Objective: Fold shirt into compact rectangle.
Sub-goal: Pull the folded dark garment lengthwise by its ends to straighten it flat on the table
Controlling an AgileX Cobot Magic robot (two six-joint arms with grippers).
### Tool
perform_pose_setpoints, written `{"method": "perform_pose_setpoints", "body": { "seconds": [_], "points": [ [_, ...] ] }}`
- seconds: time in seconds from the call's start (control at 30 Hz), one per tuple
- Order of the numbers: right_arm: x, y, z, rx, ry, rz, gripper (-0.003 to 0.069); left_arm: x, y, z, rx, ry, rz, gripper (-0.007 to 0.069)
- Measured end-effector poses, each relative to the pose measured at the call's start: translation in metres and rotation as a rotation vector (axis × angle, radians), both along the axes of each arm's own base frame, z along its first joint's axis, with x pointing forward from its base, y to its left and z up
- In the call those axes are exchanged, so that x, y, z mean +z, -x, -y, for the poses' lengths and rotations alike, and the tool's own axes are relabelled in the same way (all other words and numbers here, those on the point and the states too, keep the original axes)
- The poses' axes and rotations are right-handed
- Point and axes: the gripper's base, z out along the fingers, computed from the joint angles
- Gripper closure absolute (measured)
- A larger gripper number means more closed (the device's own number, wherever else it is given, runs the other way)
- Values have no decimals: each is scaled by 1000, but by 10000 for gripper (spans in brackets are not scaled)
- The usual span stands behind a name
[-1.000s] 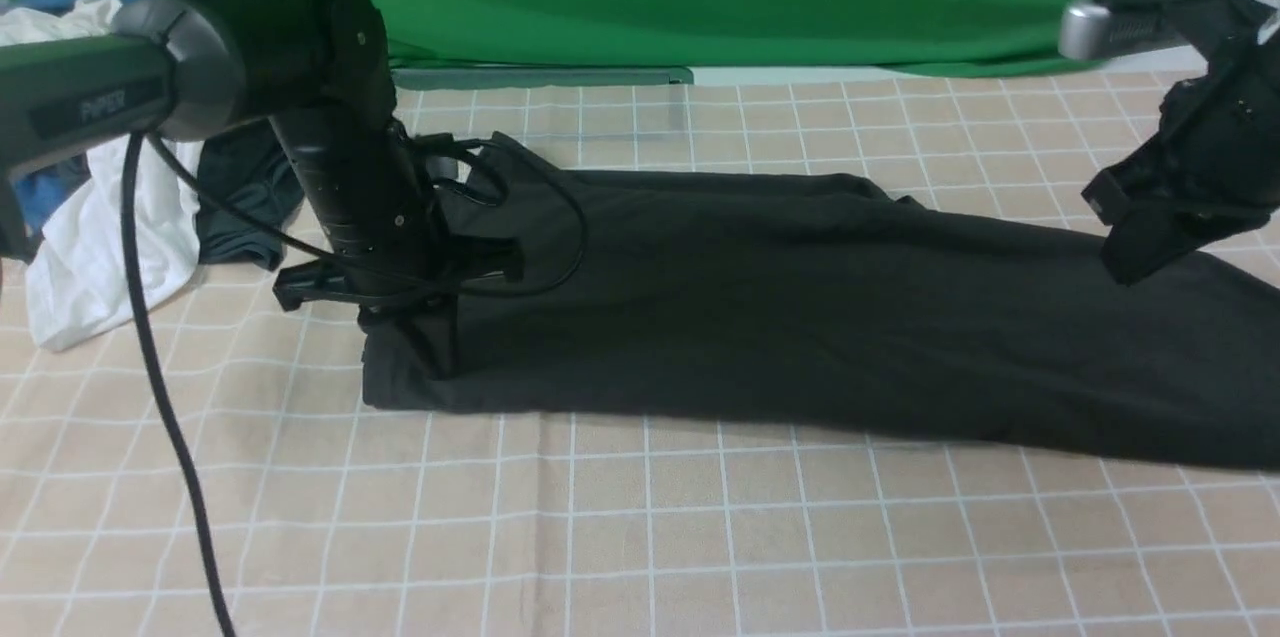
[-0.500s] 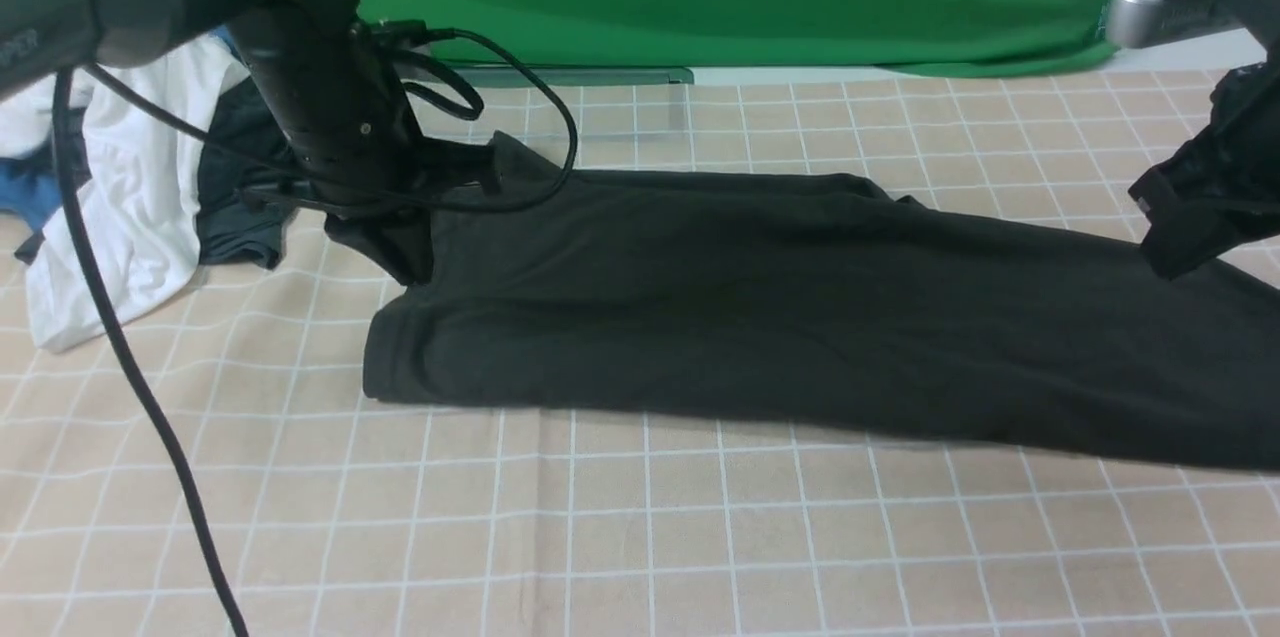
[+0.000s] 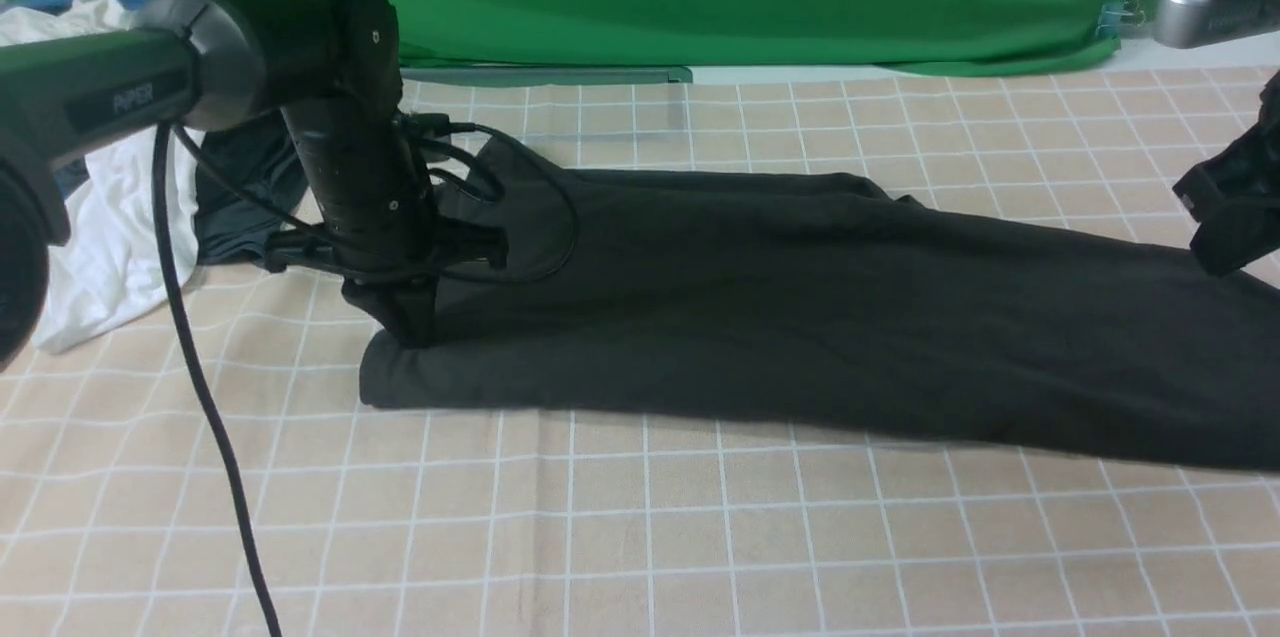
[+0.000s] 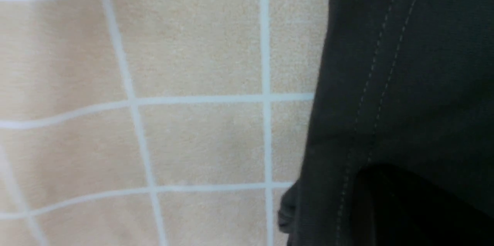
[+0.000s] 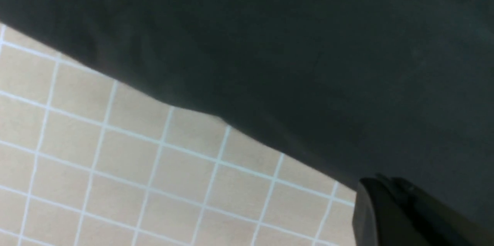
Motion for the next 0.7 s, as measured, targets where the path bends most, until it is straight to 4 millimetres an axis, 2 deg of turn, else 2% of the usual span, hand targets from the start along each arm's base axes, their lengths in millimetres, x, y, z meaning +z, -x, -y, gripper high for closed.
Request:
{"method": "perform_pose_setpoints", "body": {
  "seconds": [0.07,0.2,0.3,0.4,0.53,0.6,0.7],
  "points": [
    [0,0,0,-2,0,0,635,15,-8,-2,33,11,41,605],
    [0,0,0,-4,-1,1,635,67,-33,-16,132,102,220,565],
    [0,-1,0,-8,-2,10,635,79,-41,-26,174,154,258,508],
    [0,-2,0,-27,-7,19,635,69,-49,-29,184,166,261,441],
    [1,-3,0,-38,-12,25,635,28,-65,-21,121,163,242,307],
    [1,-3,0,-42,-13,25,635,15,-69,-18,98,162,243,272],
    [1,-3,0,-47,-15,27,635,6,-74,-17,82,162,265,230]
  ]
}}
